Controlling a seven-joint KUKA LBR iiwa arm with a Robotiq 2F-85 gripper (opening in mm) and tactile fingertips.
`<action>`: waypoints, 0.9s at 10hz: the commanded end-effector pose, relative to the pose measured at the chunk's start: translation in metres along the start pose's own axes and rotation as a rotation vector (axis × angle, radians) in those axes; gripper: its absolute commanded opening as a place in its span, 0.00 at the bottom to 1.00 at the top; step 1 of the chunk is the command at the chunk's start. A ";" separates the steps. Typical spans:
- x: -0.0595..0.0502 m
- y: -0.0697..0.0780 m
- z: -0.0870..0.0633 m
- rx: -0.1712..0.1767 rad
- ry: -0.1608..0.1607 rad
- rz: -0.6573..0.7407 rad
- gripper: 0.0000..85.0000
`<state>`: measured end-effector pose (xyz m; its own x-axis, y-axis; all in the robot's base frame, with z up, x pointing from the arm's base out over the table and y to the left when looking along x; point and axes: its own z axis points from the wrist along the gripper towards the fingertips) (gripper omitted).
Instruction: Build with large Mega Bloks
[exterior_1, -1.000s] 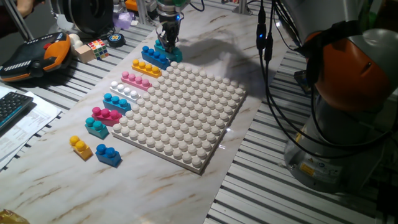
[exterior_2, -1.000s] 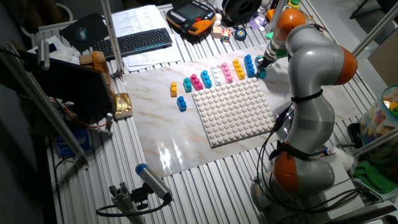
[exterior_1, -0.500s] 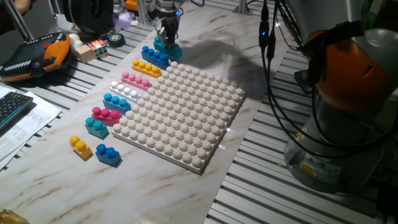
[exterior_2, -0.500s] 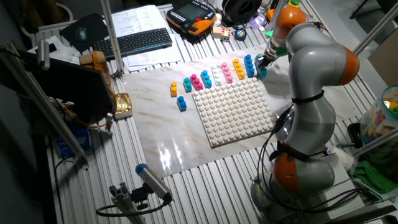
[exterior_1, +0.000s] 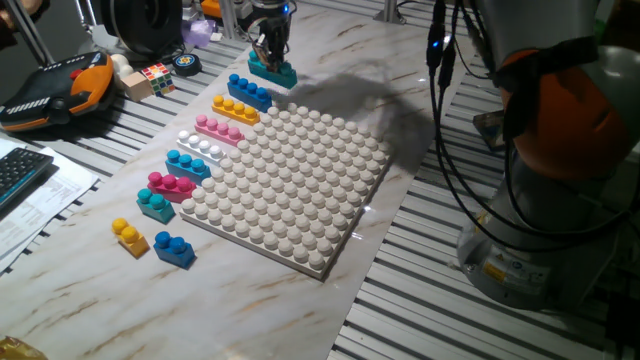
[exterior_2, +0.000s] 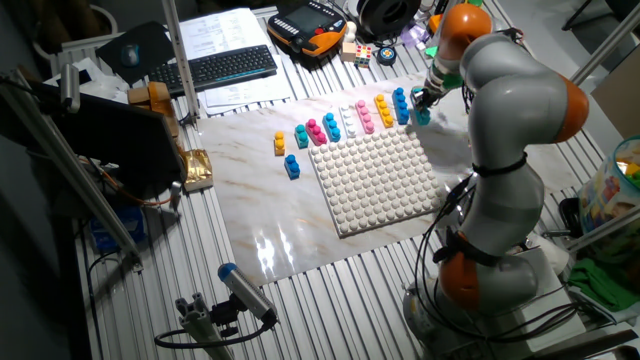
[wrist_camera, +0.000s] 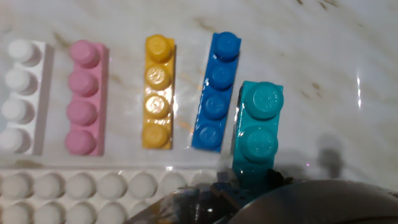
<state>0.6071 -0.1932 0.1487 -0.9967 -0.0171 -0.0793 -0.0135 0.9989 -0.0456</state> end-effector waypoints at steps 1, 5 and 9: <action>0.004 0.006 -0.003 -0.002 0.003 0.002 0.01; 0.025 0.033 -0.002 -0.011 0.020 -0.006 0.01; 0.042 0.056 0.002 -0.018 0.039 -0.020 0.01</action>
<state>0.5642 -0.1378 0.1409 -0.9984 -0.0403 -0.0393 -0.0391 0.9988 -0.0299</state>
